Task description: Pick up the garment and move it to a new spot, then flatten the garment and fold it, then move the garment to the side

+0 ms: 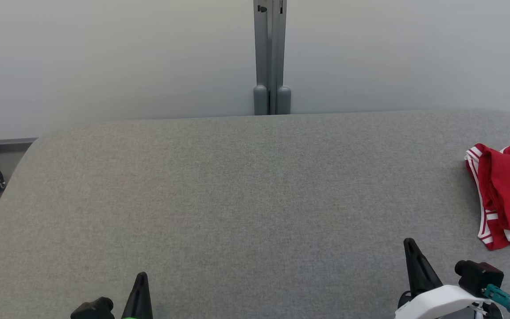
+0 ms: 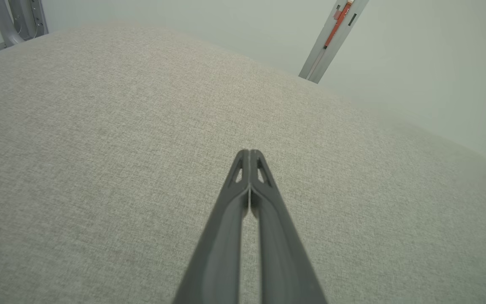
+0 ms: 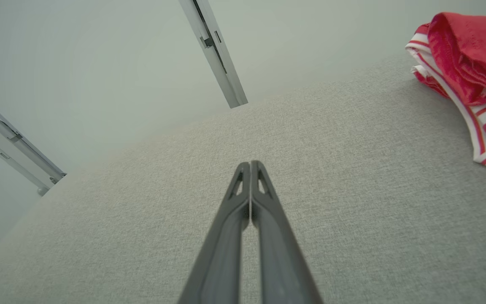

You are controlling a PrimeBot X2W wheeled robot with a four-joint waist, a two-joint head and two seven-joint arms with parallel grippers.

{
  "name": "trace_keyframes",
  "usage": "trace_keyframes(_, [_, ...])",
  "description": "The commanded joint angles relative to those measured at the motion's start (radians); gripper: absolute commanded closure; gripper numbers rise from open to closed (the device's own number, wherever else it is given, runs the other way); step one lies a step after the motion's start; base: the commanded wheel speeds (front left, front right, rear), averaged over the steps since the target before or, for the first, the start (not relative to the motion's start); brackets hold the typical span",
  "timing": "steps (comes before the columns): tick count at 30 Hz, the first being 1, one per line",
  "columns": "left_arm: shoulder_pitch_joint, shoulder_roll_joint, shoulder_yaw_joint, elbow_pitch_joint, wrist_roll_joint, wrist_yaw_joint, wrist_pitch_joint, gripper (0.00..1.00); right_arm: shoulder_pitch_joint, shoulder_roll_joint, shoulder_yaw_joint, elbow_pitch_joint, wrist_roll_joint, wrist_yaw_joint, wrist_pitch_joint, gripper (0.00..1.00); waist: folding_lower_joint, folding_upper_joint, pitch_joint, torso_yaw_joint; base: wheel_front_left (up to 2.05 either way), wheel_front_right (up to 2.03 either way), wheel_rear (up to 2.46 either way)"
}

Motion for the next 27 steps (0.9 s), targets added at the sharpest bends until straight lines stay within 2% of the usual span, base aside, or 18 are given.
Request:
trace_keyframes(1, [-0.032, 0.000, 0.014, -0.022, -0.043, -0.009, 0.009, 1.00, -0.031, -0.002, -0.009, -0.019, 0.048, 0.000, 0.010, 1.00, 0.0000, 0.0000, 0.001, -0.001, 0.00, 0.00, 0.00])
trace_keyframes(27, [-0.088, 0.000, 0.102, -0.051, -0.402, -0.060, 0.113, 1.00, -0.079, -0.004, -0.057, -0.034, 0.432, 0.000, 0.117, 1.00, 0.0000, 0.0000, 0.021, -0.009, 0.00, 0.00, 0.00])
